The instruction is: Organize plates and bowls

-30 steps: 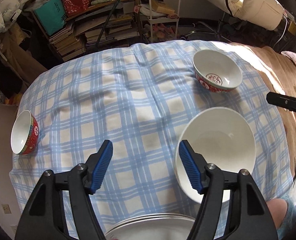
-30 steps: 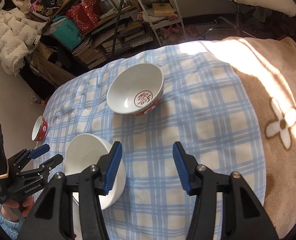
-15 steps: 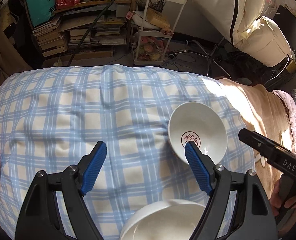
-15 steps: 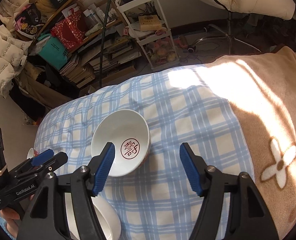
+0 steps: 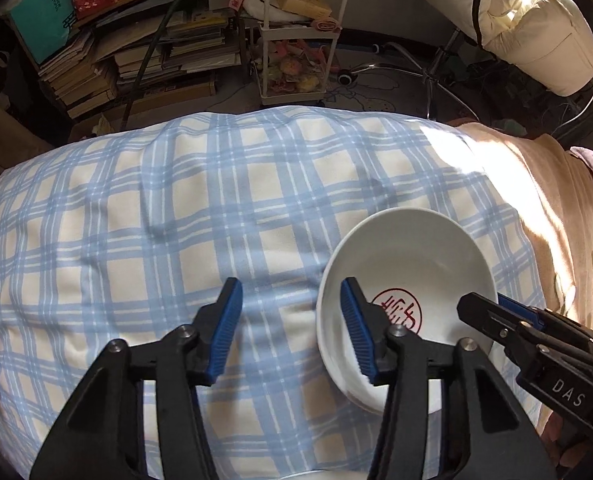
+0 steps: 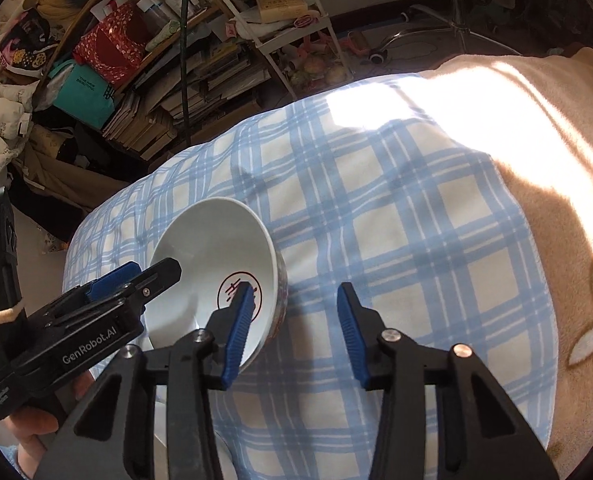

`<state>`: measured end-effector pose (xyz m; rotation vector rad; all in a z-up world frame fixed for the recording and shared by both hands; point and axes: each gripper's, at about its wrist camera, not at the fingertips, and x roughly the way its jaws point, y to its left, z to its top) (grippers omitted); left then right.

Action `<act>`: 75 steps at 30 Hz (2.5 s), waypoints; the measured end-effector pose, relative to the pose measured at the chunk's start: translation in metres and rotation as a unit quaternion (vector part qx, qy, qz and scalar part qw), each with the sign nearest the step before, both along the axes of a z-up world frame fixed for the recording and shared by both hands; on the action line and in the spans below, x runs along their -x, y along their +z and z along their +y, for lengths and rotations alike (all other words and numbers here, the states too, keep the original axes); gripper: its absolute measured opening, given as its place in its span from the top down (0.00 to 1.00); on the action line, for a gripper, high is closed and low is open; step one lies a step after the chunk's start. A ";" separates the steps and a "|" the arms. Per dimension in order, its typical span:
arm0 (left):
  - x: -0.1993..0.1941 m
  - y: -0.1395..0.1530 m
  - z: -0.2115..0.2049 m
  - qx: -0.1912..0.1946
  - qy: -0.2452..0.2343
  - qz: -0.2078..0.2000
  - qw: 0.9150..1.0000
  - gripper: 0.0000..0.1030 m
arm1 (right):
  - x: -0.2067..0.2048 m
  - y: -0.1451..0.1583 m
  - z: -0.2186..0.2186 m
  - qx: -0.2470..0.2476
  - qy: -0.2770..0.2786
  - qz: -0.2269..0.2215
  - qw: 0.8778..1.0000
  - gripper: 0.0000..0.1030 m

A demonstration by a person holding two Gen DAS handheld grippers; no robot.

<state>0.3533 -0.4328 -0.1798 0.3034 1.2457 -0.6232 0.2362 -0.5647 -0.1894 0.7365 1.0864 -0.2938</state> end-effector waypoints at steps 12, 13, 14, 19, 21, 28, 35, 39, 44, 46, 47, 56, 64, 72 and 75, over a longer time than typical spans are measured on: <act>0.016 -0.003 0.005 0.040 0.016 0.016 0.999 0.92 | -0.008 -0.008 0.014 0.008 0.028 0.012 1.000 0.86; 0.018 0.000 0.004 0.036 0.009 0.009 0.999 0.92 | -0.008 -0.007 0.016 0.014 0.028 0.012 0.999 0.86; 0.020 0.002 0.003 0.031 0.003 0.002 1.000 0.92 | -0.007 -0.006 0.017 0.016 0.026 0.011 0.999 0.86; 0.031 0.016 0.012 0.027 -0.006 -0.012 1.000 0.92 | -0.001 0.003 0.027 0.029 0.031 0.006 0.999 0.86; 0.033 0.023 0.020 0.033 0.005 -0.008 0.999 0.92 | 0.003 0.011 0.029 0.029 0.029 -0.004 0.999 0.86; 0.048 0.047 0.052 0.048 0.028 -0.003 0.998 0.92 | 0.013 0.041 0.052 0.040 0.041 -0.027 0.998 0.86; 0.074 0.066 0.086 0.073 0.048 0.007 0.996 0.91 | 0.037 0.068 0.080 0.056 0.048 -0.053 0.996 0.86; 0.086 0.075 0.103 0.087 0.058 0.006 0.994 0.90 | 0.051 0.081 0.096 0.074 0.058 -0.062 0.994 0.86; 0.083 0.058 0.113 0.098 0.093 0.038 0.990 0.92 | 0.053 0.075 0.102 0.067 0.057 -0.055 0.995 0.91; 0.089 0.062 0.111 0.098 0.094 0.025 0.990 0.92 | 0.058 0.067 0.098 0.046 0.037 -0.062 0.996 0.91; 0.094 0.066 0.109 0.093 0.087 0.013 0.992 0.92 | 0.062 0.065 0.099 0.044 0.034 -0.063 0.996 0.91; 0.114 0.071 0.119 0.060 0.070 -0.010 0.996 0.91 | 0.083 0.067 0.110 0.028 0.043 -0.075 0.996 0.91; 0.122 0.061 0.140 0.049 0.087 -0.004 0.995 0.90 | 0.085 0.057 0.128 0.020 0.058 -0.070 0.996 0.90; 0.125 0.044 0.149 0.037 0.091 0.007 0.995 0.89 | 0.081 0.043 0.139 0.022 0.074 -0.054 0.996 0.90; 0.122 0.035 0.151 0.042 0.102 0.028 0.994 0.89 | 0.078 0.037 0.139 0.021 0.080 -0.047 0.995 0.90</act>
